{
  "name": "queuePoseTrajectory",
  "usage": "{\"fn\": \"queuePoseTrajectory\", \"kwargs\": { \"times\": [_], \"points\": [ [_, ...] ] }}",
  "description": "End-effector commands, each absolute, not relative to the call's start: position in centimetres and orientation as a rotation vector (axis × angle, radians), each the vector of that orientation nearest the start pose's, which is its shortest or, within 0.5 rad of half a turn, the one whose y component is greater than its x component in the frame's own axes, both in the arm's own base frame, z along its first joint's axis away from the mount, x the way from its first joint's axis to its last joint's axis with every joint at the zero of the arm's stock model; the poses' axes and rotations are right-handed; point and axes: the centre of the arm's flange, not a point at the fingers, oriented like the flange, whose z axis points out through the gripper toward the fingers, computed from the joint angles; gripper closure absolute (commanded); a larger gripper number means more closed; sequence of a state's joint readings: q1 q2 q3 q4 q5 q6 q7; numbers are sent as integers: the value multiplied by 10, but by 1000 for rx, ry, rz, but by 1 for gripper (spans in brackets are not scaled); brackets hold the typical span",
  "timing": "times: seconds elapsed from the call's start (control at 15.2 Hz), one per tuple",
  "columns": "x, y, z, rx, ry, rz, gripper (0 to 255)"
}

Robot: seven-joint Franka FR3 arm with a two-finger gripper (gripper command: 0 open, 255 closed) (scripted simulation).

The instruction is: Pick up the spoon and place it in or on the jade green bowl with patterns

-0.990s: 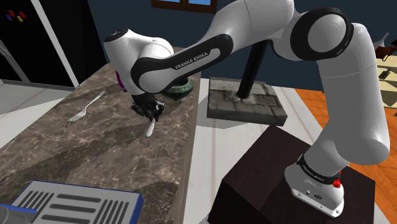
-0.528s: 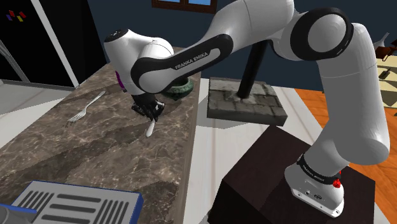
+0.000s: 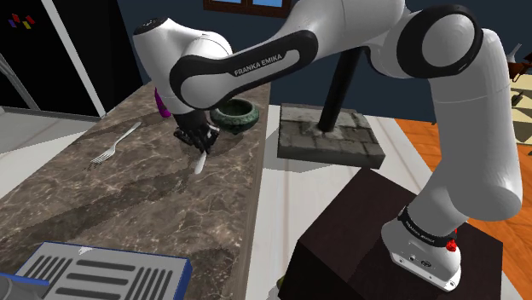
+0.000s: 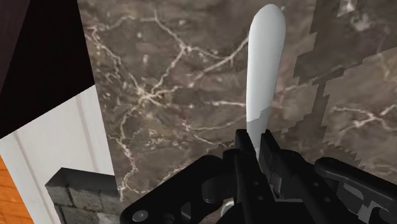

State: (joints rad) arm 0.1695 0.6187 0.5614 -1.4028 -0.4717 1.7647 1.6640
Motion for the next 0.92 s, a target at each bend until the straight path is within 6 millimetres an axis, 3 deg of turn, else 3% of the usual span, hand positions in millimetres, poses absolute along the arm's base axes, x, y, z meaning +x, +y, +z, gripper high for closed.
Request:
{"fn": "queuePoseTrajectory", "kwargs": {
  "times": [0.0,0.86],
  "points": [
    [586,372,380,-3031,1396,-111,255],
    [586,372,449,-3031,1396,-111,255]
  ]
}}
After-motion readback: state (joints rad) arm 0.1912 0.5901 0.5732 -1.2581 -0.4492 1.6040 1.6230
